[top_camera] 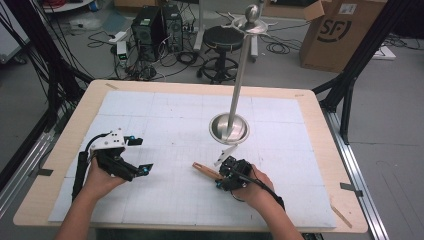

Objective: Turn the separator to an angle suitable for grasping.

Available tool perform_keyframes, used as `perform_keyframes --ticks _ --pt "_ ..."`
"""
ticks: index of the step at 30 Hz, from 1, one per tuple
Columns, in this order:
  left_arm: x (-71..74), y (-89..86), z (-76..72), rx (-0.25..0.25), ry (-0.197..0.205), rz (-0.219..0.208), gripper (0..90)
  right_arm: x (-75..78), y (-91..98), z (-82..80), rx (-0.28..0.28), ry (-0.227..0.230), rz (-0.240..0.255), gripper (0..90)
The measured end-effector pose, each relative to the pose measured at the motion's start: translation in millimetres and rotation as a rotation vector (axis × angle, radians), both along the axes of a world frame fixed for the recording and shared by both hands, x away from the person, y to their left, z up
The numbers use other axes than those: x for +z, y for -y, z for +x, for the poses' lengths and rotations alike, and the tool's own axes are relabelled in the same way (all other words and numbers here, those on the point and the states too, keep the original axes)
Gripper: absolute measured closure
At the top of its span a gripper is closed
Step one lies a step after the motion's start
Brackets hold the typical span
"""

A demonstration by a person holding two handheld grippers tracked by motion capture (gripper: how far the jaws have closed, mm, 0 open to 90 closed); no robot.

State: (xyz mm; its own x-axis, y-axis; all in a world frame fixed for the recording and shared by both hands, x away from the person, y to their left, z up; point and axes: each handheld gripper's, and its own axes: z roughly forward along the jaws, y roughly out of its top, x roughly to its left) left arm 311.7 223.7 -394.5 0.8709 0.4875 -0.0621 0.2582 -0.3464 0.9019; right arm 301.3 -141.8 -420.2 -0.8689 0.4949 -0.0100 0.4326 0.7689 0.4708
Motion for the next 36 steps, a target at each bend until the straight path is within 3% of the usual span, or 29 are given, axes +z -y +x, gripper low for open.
perform_keyframes --ticks 8,13,24,36 --pt "0.0 -0.6 -0.3 0.004 -0.001 0.001 1.7 1.5 -2.3 1.8 -0.014 -0.025 -0.019 64.8" --pt "-1.0 0.7 -0.6 -0.003 -0.005 0.008 1.7 1.0 -0.3 3.3 -0.001 -0.033 -0.003 67.4" --pt "-1.3 0.0 0.2 -0.004 -0.012 0.005 1.7 2.4 1.3 2.4 0.025 -0.010 -0.003 68.0" --pt "-1.0 0.2 -0.2 -0.008 -0.013 0.003 1.7 18.1 16.7 2.8 0.020 0.023 0.146 68.1"
